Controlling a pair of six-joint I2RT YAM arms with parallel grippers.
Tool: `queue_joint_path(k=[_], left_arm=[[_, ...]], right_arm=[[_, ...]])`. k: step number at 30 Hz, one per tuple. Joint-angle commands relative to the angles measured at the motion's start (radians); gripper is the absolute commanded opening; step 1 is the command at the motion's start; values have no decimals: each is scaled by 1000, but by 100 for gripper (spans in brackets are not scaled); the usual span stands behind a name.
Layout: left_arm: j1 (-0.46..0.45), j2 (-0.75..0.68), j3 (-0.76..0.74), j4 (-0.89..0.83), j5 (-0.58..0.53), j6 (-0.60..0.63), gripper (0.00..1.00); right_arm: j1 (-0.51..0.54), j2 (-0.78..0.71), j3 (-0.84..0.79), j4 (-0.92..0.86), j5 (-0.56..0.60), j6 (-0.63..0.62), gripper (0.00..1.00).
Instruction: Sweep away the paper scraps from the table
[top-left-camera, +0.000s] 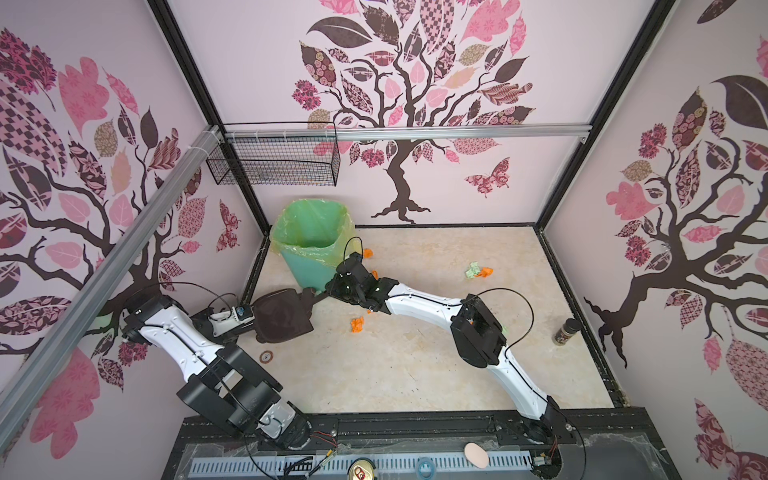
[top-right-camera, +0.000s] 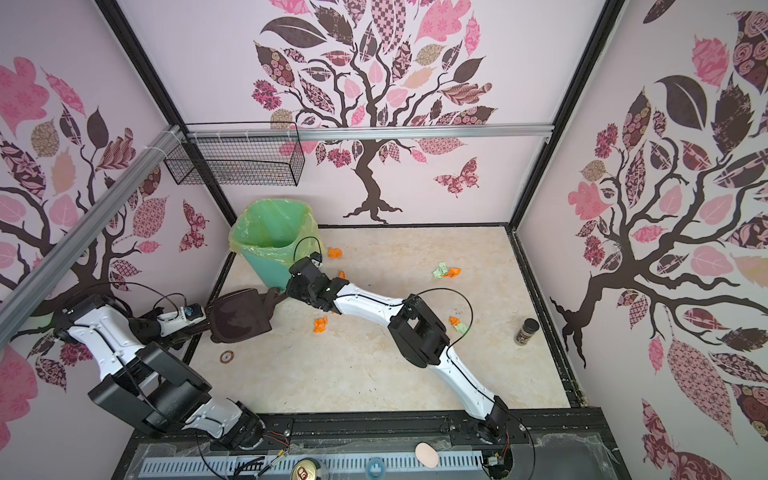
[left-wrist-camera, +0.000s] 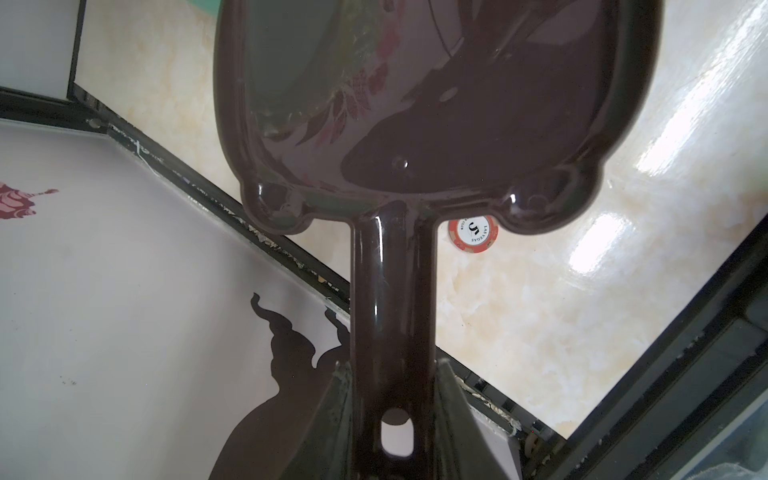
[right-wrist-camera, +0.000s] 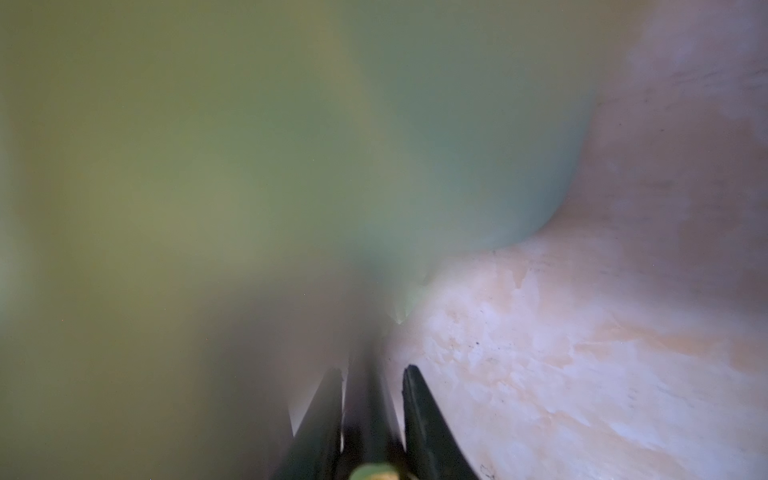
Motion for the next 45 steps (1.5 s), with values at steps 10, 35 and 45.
queue_joint_path(k=[10, 35, 45], left_arm=[[2, -11, 6, -41, 56, 185, 13], [-141, -63, -186, 34, 12, 138, 11], [-137, -81, -205, 24, 9, 143, 11]], right_arm=[[4, -373, -406, -69, 122, -105, 0], [-401, -676, -367, -155, 90, -183, 0], [-441, -37, 311, -205, 98, 144, 0]])
